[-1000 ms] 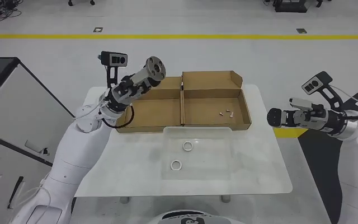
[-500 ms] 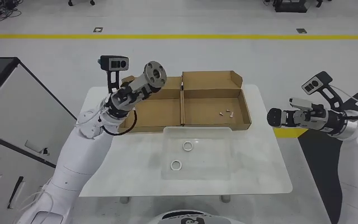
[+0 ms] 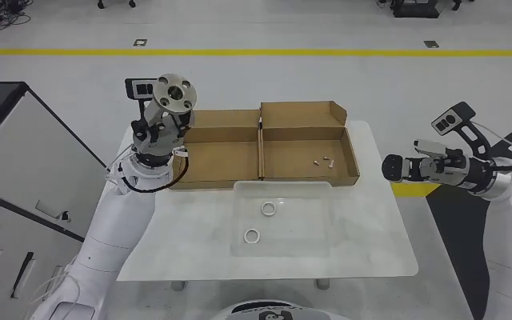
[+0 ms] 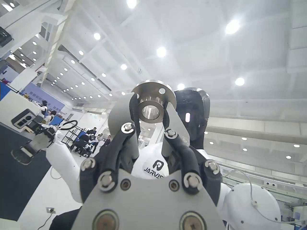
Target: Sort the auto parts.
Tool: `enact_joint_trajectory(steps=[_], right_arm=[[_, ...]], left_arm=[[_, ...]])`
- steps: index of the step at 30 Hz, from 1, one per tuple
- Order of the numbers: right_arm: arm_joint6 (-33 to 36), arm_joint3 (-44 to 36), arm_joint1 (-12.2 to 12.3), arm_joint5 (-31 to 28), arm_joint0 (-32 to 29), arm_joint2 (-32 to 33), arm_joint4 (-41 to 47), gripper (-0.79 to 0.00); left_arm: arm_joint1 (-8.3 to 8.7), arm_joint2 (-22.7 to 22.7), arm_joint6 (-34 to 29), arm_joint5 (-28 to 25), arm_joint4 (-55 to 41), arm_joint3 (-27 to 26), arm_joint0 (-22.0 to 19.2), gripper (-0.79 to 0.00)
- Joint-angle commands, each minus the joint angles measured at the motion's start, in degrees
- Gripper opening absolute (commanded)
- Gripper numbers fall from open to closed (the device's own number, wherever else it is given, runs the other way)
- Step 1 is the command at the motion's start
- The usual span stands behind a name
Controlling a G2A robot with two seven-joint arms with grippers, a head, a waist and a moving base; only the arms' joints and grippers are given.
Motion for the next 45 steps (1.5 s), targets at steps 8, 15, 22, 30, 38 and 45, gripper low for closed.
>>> enact_joint_trajectory(steps=[8,15,22,30,38,45], right_arm=[[0.0,0.0,0.0,0.0,0.0,0.0,0.0,0.0],[0.0,0.0,0.0,0.0,0.0,0.0,0.0,0.0],[0.0,0.0,0.0,0.0,0.0,0.0,0.0,0.0],[0.0,0.0,0.0,0.0,0.0,0.0,0.0,0.0],[0.0,0.0,0.0,0.0,0.0,0.0,0.0,0.0],[0.0,0.0,0.0,0.0,0.0,0.0,0.0,0.0]], left_arm=[[-0.28,-1.6,1.1,0.2,11.0,1.5,0.0,-0.785],[-0.01,-3.1,5.2,1.5,28.7,0.8,0.1,-0.785],[-0.11,-3.2,8.3,2.4,33.2,-1.7,1.5,-0.785],[-0.89,-3.1,2.8,1.1,11.9,-2.9,2.2,-0.785],[-1.68,-4.0,-3.9,1.4,0.9,-1.5,2.1,-0.785],[-1.92,-4.8,-4.8,2.7,2.0,-1.2,2.0,-0.785]])
